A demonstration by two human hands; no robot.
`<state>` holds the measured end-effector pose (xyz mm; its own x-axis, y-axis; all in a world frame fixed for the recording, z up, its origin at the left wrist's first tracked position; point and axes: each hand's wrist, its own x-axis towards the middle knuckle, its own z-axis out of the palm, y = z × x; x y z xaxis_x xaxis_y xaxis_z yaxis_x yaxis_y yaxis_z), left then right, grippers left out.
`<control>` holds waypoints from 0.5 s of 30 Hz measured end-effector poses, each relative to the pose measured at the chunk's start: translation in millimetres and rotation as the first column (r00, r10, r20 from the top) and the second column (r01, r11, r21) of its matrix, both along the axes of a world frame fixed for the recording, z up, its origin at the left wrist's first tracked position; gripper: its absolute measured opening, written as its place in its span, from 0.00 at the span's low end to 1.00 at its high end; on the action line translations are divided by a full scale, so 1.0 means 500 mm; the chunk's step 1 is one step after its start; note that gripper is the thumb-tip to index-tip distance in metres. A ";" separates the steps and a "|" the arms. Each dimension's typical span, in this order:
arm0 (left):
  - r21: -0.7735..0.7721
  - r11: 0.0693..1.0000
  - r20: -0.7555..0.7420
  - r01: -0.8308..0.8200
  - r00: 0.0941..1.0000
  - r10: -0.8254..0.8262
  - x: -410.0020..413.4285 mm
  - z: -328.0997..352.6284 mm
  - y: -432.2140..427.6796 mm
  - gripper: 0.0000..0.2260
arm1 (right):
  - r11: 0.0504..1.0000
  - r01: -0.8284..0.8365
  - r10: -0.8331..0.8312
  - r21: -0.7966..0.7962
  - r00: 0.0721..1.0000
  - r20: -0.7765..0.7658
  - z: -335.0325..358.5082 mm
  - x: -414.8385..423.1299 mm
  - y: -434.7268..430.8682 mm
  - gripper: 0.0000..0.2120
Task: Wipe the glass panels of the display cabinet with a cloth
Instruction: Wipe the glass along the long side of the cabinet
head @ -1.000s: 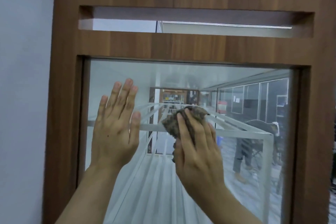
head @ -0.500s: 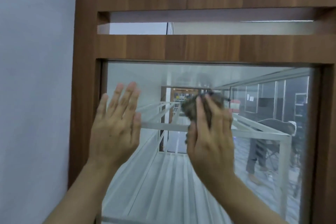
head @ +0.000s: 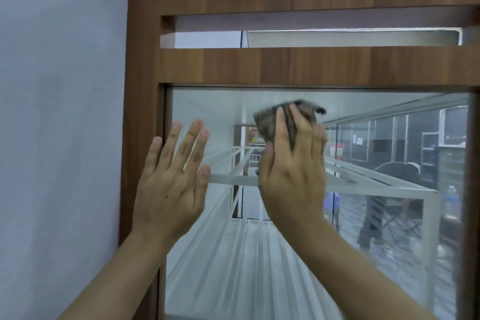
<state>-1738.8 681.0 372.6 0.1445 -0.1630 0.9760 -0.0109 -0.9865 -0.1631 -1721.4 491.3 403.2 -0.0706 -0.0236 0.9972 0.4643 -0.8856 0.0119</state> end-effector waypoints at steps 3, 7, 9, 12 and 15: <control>0.005 1.000 0.006 0.012 1.000 -0.012 0.001 -0.002 0.004 0.25 | 0.999 -0.035 0.034 -0.031 0.999 -0.007 0.001 -0.003 0.037 0.24; -0.006 1.000 0.001 0.015 1.000 -0.015 0.000 0.000 0.002 0.25 | 0.979 0.002 -0.009 -0.204 1.000 -0.030 -0.110 -0.011 0.010 0.24; -0.003 1.000 0.003 0.019 1.000 -0.019 0.001 0.001 0.002 0.25 | 0.991 -0.002 0.002 -0.136 1.000 0.000 -0.073 -0.004 0.001 0.23; 0.006 1.000 0.011 0.027 1.000 -0.027 0.001 0.001 0.002 0.25 | 0.999 -0.017 0.016 0.050 1.000 0.020 0.037 0.001 0.018 0.22; 0.008 1.000 0.010 0.015 1.000 -0.015 0.002 -0.001 -0.002 0.25 | 0.999 -0.035 0.036 -0.038 0.999 0.012 0.018 0.000 0.033 0.23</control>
<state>-1737.9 680.2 372.2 0.1318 -0.1727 0.9761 -0.0238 -0.9850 -0.1710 -1721.3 507.9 412.3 -0.0827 0.0113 0.9965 0.4952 -0.8673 0.0509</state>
